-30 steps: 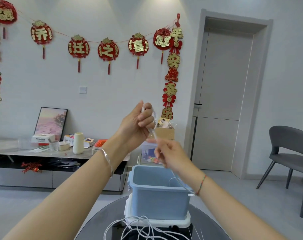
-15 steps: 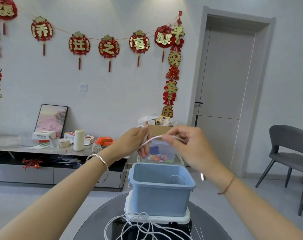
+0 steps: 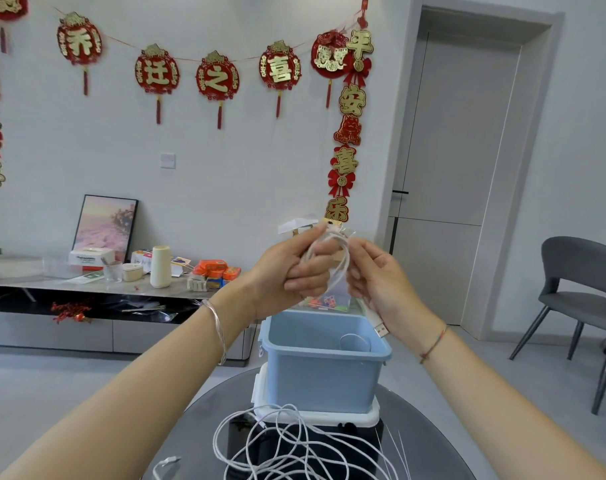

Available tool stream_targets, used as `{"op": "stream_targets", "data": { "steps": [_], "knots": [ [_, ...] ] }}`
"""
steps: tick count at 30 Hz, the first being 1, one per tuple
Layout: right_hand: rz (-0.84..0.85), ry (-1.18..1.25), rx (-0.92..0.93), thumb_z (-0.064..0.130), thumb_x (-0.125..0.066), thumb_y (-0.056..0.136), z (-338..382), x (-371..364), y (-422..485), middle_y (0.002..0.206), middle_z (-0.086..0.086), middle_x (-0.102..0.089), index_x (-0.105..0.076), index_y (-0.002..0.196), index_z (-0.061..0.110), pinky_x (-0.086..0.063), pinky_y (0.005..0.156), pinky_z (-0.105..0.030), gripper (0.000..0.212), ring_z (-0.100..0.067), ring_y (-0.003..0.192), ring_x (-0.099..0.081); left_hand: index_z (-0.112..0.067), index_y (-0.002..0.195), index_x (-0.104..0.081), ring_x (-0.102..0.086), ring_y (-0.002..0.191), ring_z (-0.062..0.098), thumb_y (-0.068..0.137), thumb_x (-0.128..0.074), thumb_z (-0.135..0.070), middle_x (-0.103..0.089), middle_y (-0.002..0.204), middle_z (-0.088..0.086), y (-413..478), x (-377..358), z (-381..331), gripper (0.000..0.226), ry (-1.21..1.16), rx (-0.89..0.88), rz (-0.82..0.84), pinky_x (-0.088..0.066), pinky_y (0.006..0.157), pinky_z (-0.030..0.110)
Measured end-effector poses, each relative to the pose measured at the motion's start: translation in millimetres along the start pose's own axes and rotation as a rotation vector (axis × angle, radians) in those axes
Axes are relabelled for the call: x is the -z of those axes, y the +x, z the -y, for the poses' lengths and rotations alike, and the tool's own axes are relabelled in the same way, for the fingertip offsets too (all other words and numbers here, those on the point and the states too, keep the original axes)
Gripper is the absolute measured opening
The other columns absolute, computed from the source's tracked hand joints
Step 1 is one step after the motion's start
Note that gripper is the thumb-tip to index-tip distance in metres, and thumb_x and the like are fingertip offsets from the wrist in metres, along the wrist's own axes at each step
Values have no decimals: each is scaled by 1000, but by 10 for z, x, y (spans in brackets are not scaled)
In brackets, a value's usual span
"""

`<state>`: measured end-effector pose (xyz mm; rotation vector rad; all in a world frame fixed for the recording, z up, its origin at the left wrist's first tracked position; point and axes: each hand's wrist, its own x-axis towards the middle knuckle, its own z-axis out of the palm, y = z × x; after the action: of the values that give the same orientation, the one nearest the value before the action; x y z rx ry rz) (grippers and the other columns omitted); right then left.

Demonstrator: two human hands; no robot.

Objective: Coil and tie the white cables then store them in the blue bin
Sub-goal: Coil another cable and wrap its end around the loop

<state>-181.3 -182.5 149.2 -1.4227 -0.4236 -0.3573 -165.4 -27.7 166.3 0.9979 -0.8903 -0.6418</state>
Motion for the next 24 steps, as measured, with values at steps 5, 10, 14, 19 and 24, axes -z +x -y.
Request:
{"op": "stream_targets", "data": {
  "steps": [5,10,14,19,24],
  "knots": [
    [12,-417,24,12,-38,101,-165,-80,-15,63,-1,-49,-47,125,19,-39,45,-20,26,-8,47,-44,-18,61,-36,-20,26,5,103,-23,-35,-30,32,-8,73,21,7,47,-280,-180,-183,-27,35,16],
    [15,-1259,286,21,-33,101,-406,-65,-183,67,2,-49,-25,133,21,-27,44,-26,32,-13,49,-39,-16,69,-36,-53,38,6,105,-25,-32,-57,49,-6,190,123,20,41,-449,-349,-510,-44,40,16],
    [53,-1537,493,26,-33,103,-430,-123,-250,76,-2,-61,-42,109,15,-31,47,-31,15,-23,53,-50,-13,82,-39,-73,79,19,105,-18,-35,-73,98,12,237,115,113,38,-390,-387,-570,-57,64,22],
    [9,-1303,706,31,-51,91,-502,-51,-216,58,3,-61,-52,84,14,-41,38,-27,18,-18,46,-55,-12,72,-44,-67,103,26,105,-18,-33,-73,98,15,239,66,252,47,11,-286,-583,-55,88,30],
    [-75,-1172,767,40,-54,87,-422,-6,-262,69,8,-61,-64,81,18,-39,53,-19,25,-7,70,-51,-15,82,-45,-68,78,17,105,-22,-36,-75,88,1,188,39,308,39,523,-109,-510,-52,70,23]
  ]
}}
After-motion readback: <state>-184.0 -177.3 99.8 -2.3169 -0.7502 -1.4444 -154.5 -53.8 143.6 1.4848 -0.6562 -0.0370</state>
